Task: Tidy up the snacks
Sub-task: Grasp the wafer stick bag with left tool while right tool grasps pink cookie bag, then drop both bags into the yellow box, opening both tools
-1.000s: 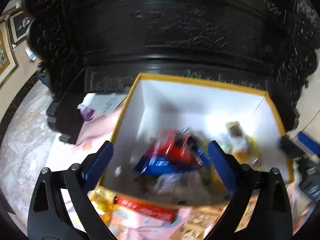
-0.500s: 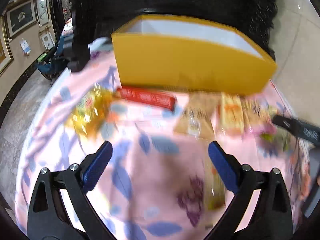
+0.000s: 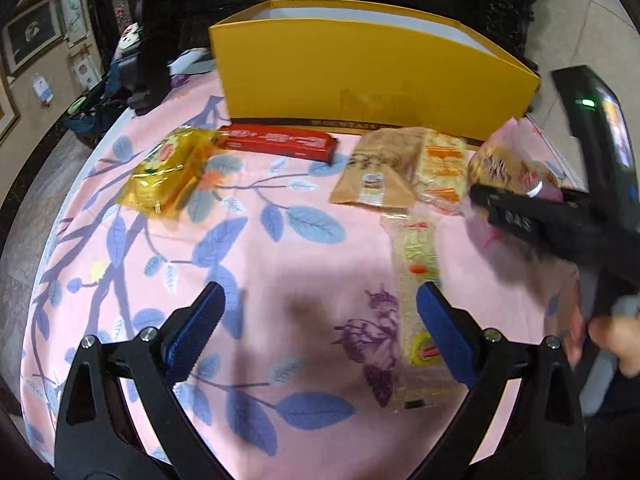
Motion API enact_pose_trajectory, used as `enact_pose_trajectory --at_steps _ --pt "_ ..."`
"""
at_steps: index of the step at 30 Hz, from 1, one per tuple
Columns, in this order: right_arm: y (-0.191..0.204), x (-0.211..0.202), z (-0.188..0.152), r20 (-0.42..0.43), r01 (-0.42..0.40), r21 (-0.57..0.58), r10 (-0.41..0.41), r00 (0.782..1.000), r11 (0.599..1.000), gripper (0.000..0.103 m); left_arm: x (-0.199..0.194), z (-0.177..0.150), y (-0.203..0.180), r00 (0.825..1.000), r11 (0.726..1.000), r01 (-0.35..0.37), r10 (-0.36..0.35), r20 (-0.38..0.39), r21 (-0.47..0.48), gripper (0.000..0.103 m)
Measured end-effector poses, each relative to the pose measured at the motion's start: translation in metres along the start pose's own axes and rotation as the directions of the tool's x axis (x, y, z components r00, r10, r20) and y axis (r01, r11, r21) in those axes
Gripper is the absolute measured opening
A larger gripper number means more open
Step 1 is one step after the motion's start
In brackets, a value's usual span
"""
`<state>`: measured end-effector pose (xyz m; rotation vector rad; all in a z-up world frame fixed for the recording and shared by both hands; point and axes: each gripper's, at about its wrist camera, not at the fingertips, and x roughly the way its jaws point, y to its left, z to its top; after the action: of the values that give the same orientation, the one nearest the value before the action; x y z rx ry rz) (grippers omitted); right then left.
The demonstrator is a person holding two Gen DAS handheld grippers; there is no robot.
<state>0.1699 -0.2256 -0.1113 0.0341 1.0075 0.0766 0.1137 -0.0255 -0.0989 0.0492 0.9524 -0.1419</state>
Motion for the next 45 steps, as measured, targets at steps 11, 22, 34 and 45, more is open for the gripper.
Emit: enact_pose_trajectory --at_steps 11,22,34,45 --pt "-0.029 -0.028 -0.057 0.041 -0.121 0.094 0.117 0.992 0.988 0.04 0.038 -0.002 -0.045 0.999 0.998 0.012 -0.009 -0.053 0.063 0.078" --pt "-0.015 -0.034 -0.064 0.068 -0.071 0.06 0.067 0.995 0.996 0.039 0.039 -0.008 -0.04 1.0 1.0 0.024 -0.024 -0.013 0.01 0.028" --pt "0.009 -0.066 -0.063 0.112 -0.09 0.019 0.088 0.99 0.996 0.036 -0.007 0.004 -0.014 0.998 0.998 0.063 -0.063 0.023 -0.03 0.028" --pt "0.018 -0.09 -0.029 0.179 -0.11 0.023 0.104 0.978 0.994 0.036 -0.042 0.04 -0.003 0.992 0.997 0.08 -0.079 0.096 -0.005 0.028"
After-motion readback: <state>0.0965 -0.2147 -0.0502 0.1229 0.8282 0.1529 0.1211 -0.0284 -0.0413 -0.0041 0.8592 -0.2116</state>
